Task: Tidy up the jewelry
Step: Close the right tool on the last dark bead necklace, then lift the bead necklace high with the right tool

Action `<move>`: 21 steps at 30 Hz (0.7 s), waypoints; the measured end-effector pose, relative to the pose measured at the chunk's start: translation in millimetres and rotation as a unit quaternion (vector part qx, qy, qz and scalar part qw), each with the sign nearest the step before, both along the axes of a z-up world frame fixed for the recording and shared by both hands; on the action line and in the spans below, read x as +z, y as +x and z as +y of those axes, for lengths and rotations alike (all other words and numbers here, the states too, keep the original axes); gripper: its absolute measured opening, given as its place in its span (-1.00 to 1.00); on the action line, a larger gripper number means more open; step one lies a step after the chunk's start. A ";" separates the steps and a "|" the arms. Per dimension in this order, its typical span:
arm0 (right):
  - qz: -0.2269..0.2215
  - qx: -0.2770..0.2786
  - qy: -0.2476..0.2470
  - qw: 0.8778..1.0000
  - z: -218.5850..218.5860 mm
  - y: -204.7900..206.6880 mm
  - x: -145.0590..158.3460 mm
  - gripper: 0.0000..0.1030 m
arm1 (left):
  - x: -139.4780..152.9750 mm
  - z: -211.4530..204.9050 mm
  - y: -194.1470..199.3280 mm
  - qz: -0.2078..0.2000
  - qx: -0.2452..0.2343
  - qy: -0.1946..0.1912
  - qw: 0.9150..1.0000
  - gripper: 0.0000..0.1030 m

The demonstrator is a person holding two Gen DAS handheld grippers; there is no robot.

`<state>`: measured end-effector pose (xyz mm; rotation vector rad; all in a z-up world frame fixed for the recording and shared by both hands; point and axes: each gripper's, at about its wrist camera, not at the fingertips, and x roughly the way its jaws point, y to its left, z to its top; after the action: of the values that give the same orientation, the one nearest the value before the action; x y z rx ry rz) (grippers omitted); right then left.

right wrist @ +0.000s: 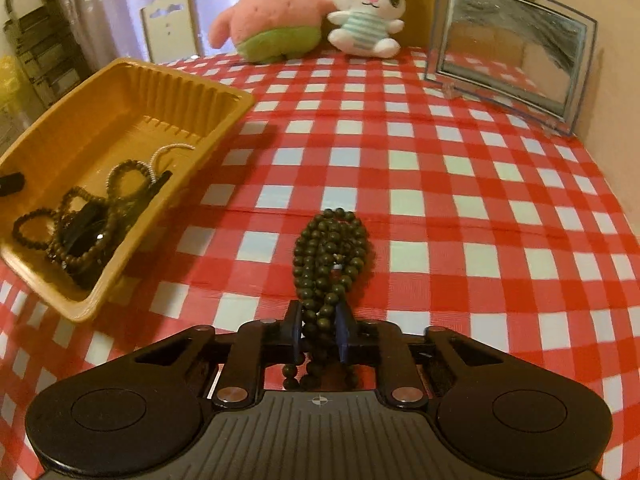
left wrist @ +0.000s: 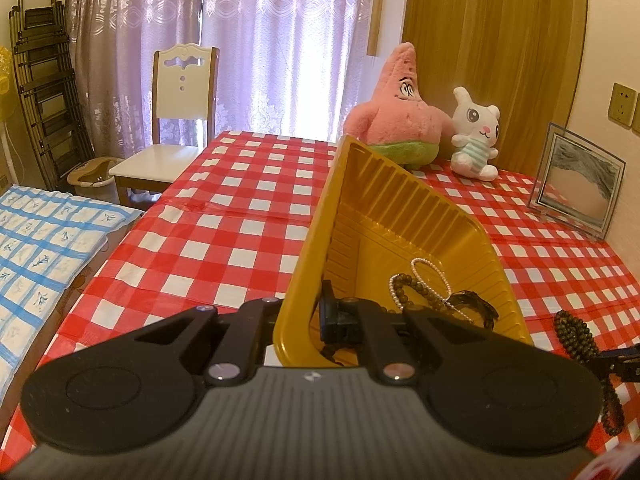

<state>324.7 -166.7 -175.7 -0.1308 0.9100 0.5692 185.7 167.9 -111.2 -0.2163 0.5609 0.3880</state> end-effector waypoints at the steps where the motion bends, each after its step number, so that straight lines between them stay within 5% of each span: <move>1: -0.001 -0.005 0.001 1.000 -0.5 1.2 0.1 -0.29 | 0.1 0.0 0.0 0.000 0.000 0.001 1.000 -0.86; 21: -0.024 -0.003 -0.021 0.999 16.1 5.9 -9.0 -0.23 | 0.4 -5.9 1.3 -0.001 -0.007 0.004 1.000 -0.88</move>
<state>330.6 -150.6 -184.7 -0.1796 0.8760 0.5390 186.9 162.0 -110.7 -0.2051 0.5585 0.3766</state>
